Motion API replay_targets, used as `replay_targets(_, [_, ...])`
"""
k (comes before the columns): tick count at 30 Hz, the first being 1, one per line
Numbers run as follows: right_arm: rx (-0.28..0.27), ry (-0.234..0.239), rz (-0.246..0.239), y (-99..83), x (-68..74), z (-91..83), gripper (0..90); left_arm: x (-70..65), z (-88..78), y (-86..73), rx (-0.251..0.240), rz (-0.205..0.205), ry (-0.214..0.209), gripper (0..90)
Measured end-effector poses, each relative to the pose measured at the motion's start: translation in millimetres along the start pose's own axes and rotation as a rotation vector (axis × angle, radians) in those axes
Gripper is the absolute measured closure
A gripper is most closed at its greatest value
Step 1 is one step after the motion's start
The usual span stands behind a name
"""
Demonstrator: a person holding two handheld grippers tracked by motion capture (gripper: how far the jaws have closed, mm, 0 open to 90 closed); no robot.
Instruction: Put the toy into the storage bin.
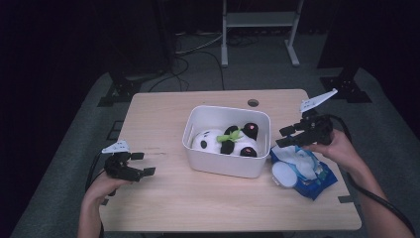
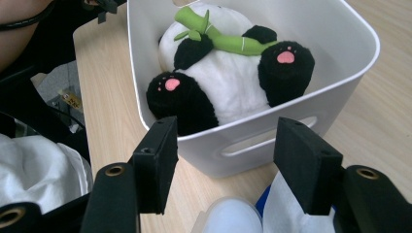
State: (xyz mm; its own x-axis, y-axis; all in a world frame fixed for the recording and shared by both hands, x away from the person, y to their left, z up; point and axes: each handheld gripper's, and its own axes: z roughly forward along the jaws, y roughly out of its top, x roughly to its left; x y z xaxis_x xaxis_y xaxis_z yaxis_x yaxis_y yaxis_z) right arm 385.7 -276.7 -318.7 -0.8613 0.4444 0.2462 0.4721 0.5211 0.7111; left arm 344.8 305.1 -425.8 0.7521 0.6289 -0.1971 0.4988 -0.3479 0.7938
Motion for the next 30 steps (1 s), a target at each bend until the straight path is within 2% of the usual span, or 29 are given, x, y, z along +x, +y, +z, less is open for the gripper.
replay_targets(21, [-0.032,-0.018,0.09,-46.7,-8.4,1.2,37.2,-1.4,2.2,1.1,-0.005,0.001,-0.006,8.4])
replay_targets(30, [-0.034,-0.031,0.113,-62.5,-10.5,1.1,37.0,-1.4,2.6,1.5,-0.007,0.003,-0.003,8.4])
